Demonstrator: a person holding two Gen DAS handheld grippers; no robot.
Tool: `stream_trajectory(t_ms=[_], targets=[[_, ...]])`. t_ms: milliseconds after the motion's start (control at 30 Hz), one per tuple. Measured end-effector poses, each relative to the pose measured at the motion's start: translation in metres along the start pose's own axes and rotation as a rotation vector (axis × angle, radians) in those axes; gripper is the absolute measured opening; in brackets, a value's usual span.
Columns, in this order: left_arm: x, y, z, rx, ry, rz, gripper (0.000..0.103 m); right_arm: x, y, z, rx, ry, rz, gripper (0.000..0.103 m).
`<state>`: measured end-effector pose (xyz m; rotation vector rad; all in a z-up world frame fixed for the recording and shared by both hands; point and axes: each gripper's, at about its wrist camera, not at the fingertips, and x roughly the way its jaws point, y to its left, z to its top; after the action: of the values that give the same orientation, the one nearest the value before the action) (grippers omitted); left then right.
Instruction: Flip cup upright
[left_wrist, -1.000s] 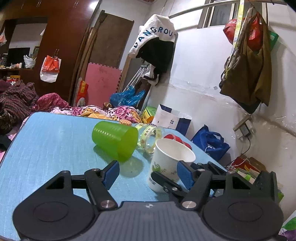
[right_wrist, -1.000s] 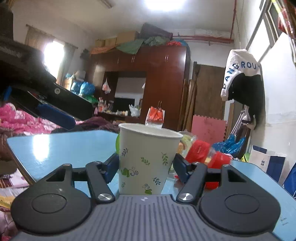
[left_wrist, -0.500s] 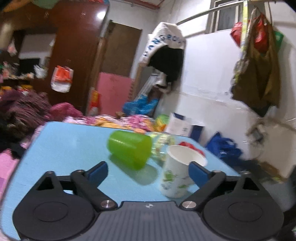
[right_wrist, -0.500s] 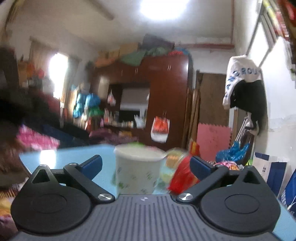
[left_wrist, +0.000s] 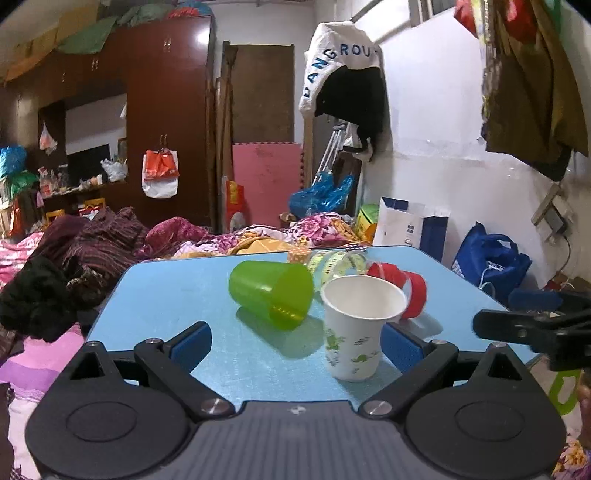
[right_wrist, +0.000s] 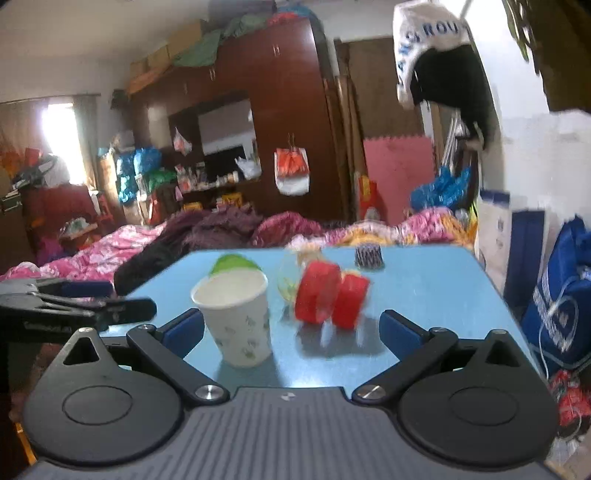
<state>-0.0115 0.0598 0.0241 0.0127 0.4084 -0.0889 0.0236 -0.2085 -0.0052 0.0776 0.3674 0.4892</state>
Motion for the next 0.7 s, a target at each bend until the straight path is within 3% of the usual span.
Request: stream_trajectory(t_ms=[200, 333, 700], targets=[[0.008, -0.006, -0.004, -0.003, 0.032, 0.019, 0.099, 0.014, -0.008, -0.006, 0.033, 0.075, -0.024, 0.102], [0.009, -0.008, -0.006, 0.002, 0.046, 0.017, 0.099, 0.009, -0.009, -0.004, 0.026, 0.063, -0.053, 0.102], [0.003, -0.017, -0.008, 0.014, 0.052, 0.006, 0.099, -0.009, -0.013, 0.002, 0.029, 0.045, -0.017, 0.102]])
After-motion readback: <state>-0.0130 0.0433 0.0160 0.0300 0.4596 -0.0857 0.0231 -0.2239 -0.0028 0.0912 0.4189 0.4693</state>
